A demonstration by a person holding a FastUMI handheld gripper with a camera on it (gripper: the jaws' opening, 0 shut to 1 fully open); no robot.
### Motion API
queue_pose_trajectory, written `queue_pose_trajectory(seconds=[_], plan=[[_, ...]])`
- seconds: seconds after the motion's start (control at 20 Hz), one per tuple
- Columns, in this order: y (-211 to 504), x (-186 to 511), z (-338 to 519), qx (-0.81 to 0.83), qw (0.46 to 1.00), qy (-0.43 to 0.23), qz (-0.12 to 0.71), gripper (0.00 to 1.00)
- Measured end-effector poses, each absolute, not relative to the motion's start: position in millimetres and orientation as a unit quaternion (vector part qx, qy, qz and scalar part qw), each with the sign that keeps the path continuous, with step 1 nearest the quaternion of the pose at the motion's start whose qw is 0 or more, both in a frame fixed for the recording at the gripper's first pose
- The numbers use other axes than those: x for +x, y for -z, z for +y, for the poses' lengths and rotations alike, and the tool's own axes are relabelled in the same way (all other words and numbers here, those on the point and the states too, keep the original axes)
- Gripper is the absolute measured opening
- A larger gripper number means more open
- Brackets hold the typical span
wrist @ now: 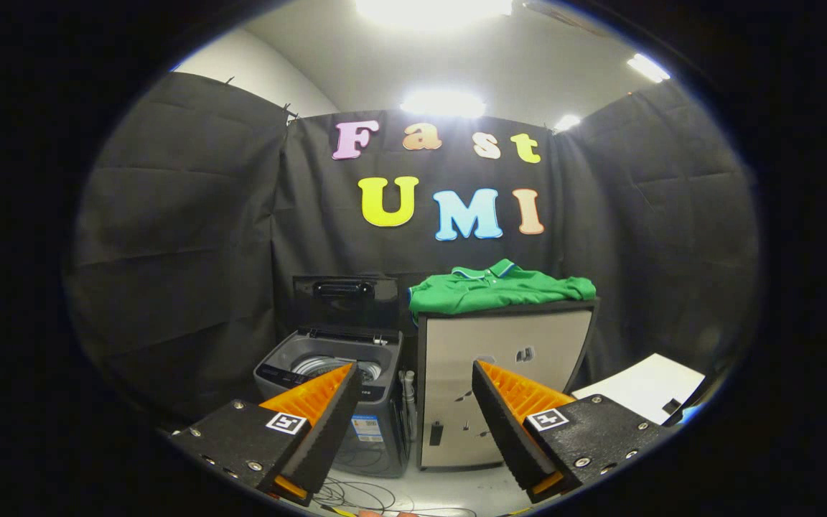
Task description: Put the clothes into the washing machine and then close the washing machine lid.
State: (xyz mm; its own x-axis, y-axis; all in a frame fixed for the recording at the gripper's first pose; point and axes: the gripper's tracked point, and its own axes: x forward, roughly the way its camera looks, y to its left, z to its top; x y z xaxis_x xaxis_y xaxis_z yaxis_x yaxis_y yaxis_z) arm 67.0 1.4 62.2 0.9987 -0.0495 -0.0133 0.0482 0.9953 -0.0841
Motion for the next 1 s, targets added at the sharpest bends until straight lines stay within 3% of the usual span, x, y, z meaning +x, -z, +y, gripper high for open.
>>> queue_pose_trajectory(seconds=[0.65, 1.0], plan=[[-158, 262, -105, -0.07, 0.995, 0.066, 0.031, 0.96], [-167, 368, -183, 0.006, 0.99, 0.089, 0.108, 0.96]])
